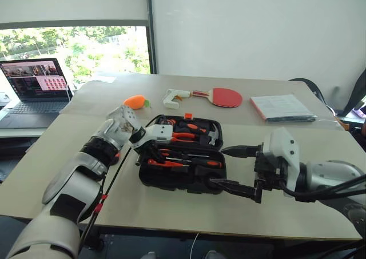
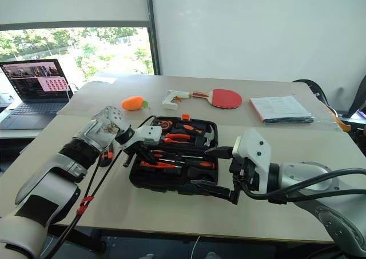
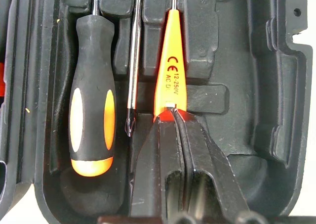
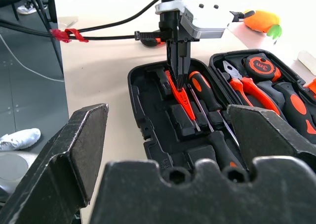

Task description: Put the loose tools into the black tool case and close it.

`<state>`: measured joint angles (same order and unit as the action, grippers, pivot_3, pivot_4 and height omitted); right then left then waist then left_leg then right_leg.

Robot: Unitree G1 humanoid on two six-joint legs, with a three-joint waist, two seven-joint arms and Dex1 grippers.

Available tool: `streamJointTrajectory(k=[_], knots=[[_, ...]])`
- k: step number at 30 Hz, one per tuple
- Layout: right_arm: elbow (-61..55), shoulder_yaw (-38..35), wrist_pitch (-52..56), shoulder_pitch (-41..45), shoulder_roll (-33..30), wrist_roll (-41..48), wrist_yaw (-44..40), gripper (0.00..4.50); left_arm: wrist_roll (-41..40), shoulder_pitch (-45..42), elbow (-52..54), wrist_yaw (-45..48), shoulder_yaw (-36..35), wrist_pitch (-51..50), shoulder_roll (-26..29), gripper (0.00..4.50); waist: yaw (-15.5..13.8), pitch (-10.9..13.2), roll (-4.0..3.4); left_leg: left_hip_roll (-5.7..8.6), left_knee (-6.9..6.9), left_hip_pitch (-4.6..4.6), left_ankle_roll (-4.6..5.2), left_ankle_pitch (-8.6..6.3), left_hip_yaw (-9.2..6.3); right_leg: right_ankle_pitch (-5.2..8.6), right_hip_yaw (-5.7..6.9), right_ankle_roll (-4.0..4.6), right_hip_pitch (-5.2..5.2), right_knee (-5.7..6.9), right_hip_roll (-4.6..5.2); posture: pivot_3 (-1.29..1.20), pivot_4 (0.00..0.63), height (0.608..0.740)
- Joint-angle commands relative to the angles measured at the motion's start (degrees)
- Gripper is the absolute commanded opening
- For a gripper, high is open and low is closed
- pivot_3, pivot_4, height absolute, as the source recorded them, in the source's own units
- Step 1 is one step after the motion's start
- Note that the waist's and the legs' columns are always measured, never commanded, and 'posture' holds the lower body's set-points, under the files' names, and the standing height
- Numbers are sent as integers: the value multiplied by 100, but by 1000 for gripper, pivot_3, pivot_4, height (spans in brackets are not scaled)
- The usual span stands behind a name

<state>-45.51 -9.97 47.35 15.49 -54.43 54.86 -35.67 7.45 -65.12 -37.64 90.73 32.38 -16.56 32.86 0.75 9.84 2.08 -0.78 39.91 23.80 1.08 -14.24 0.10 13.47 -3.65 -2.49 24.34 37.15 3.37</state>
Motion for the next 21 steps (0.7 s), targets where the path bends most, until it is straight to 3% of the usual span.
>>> streamJointTrajectory(k=[1, 14, 21], knots=[[-47, -162, -59, 103, 10, 67, 61, 4500, 134, 45, 62, 22, -61, -16, 11, 94, 0, 0, 0, 0, 0, 0, 0, 0, 0, 0, 0, 0, 0, 0, 0, 0, 150, 740], [-45, -179, -43, 135, -26, 161, 84, 4500, 220, 24, -194, 50, -210, -89, -50, 94, 4, 0, 0, 0, 0, -6, 0, 0, 2, 0, 0, 0, -5, 2, 0, 0, 150, 740], [36, -262, -15, 306, -94, 320, -2, 4500, -342, 31, 180, 95, -985, -773, 224, 94, 13, 0, 0, -1, 0, -2, 0, 0, -1, 0, 0, 0, 1, 3, 0, 0, 150, 740]])
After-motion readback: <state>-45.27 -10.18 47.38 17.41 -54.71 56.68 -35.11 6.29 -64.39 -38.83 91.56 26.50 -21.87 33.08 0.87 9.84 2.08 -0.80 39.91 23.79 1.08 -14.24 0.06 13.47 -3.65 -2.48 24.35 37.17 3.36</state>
